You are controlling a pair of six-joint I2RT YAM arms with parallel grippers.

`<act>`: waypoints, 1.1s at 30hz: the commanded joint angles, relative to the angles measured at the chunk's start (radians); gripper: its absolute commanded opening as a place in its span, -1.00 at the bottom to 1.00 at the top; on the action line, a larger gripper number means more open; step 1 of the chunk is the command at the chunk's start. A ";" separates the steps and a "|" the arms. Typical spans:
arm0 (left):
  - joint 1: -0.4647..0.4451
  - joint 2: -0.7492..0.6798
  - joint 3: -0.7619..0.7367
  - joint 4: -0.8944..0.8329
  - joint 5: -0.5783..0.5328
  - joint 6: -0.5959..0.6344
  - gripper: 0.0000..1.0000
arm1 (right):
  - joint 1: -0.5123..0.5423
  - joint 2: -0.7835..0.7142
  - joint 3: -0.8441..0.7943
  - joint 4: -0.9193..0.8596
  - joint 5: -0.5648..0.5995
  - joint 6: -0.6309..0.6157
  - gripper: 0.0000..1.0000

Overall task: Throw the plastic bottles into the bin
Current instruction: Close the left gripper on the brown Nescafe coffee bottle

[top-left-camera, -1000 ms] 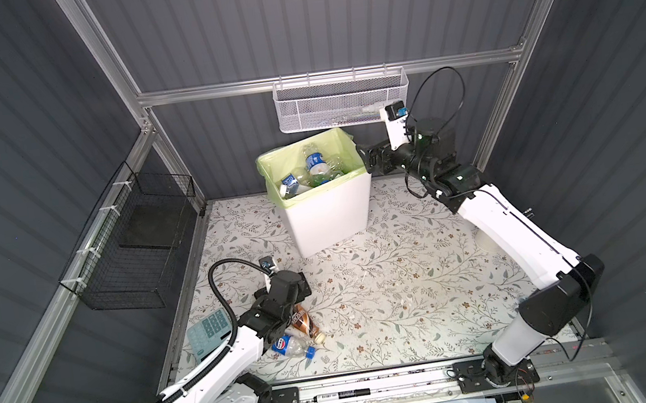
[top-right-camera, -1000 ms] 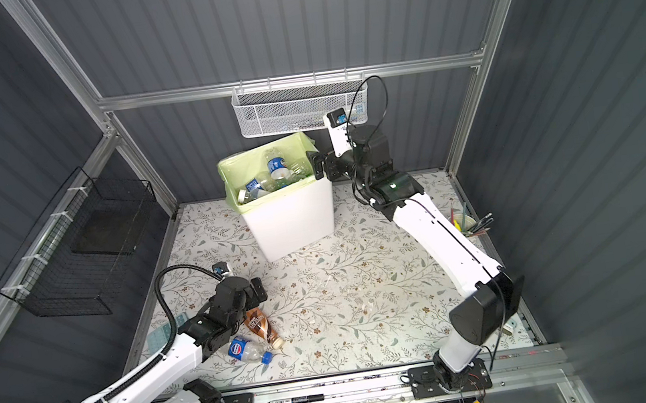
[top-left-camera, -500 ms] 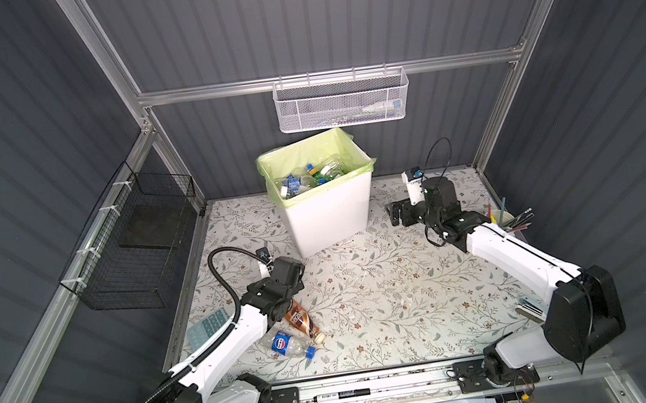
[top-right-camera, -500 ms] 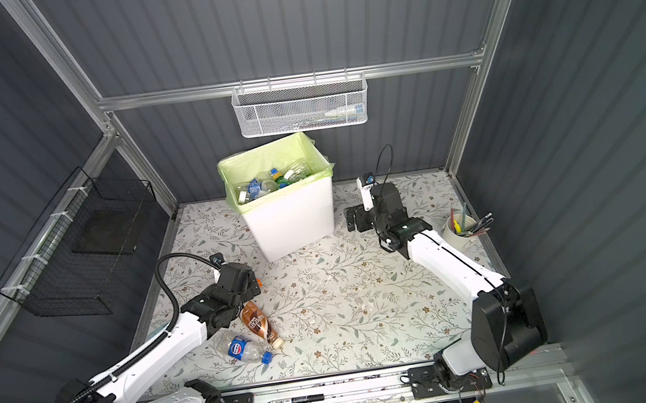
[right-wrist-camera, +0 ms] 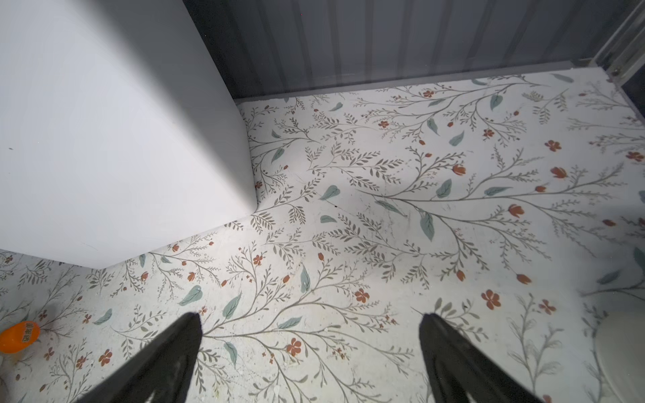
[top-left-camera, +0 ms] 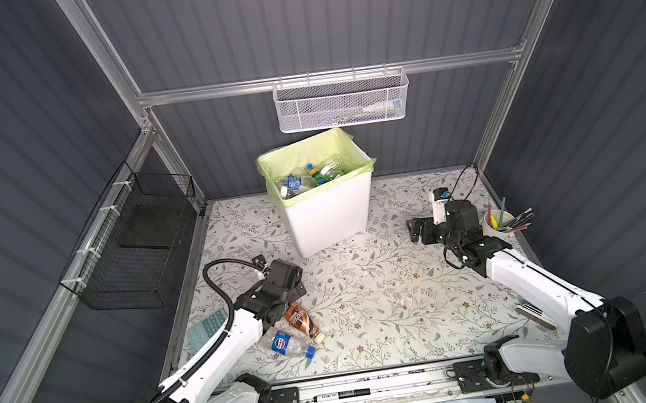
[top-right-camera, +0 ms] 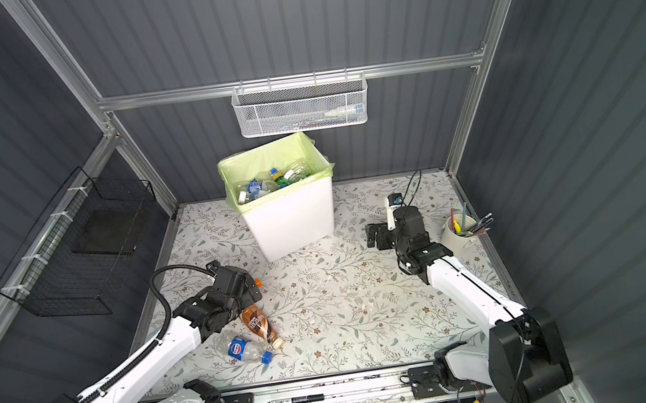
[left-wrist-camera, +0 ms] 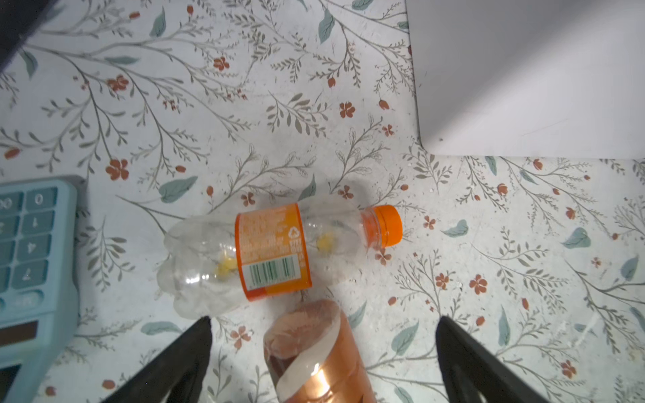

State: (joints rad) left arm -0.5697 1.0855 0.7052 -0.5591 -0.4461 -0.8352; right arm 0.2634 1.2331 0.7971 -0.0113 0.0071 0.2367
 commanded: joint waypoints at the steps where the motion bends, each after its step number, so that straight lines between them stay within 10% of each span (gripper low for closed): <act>1: -0.038 -0.001 -0.008 -0.052 0.023 -0.150 1.00 | -0.011 -0.016 -0.015 0.028 -0.003 0.026 0.98; 33: -0.154 0.180 -0.102 0.172 0.053 -0.344 0.83 | -0.055 -0.030 -0.048 0.017 -0.036 0.047 0.98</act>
State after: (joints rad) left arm -0.7197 1.2434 0.6147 -0.4309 -0.4164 -1.1717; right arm 0.2142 1.2194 0.7643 0.0040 -0.0231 0.2775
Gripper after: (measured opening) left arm 0.917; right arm 0.991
